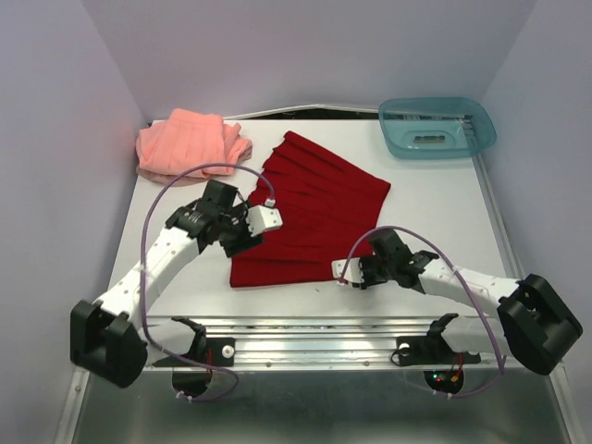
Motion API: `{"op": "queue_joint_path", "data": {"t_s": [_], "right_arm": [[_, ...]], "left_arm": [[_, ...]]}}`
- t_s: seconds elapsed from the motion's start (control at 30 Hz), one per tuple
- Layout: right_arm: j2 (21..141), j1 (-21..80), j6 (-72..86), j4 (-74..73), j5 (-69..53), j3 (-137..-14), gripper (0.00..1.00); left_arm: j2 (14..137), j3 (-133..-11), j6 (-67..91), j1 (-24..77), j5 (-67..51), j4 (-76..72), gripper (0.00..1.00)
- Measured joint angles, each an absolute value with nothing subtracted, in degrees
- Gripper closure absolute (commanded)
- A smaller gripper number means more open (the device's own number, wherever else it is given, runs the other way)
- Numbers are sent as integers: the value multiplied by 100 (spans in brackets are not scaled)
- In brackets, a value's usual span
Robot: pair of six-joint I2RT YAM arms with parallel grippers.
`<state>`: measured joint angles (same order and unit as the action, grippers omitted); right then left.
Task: Fold and stack the skirts
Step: Fold the skirt
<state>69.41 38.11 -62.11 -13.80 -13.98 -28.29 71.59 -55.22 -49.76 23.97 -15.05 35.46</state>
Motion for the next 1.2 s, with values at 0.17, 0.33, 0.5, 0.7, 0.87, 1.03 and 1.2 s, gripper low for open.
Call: {"op": "queue_joint_path", "data": {"t_s": [0.17,0.33,0.5,0.7,0.87,1.03,1.2], "right_arm": [[7148,3848,-6058,-1284,-1367,-2882,94],[7422,3865,-5795,-1354,-1369,-3181,99],[7461,3868,-5581,-1520,-1376,-3413,99],[7255,3868,-5502,-1767,-1494,-3481,99],[7172,3868,-5288,-2016,-1791,-3636,99],[7286,3922,-4873,-2272,-2165,-4038,99],[7260,4292,-4252,-2554,-2569,-4351,99]], "left_arm": [[6182,-4858,-5502,2891,-1463,4104,35],[6469,-4082,-5653,3581,-1271,4150,35],[6785,-3765,-5618,3627,-974,3680,38],[7148,-3334,-5262,3625,-213,2329,79],[6904,-3251,-5035,3516,78,2060,100],[5502,-3249,-4884,3424,217,2526,100],[4235,-3586,-4705,3424,434,3315,100]]}}
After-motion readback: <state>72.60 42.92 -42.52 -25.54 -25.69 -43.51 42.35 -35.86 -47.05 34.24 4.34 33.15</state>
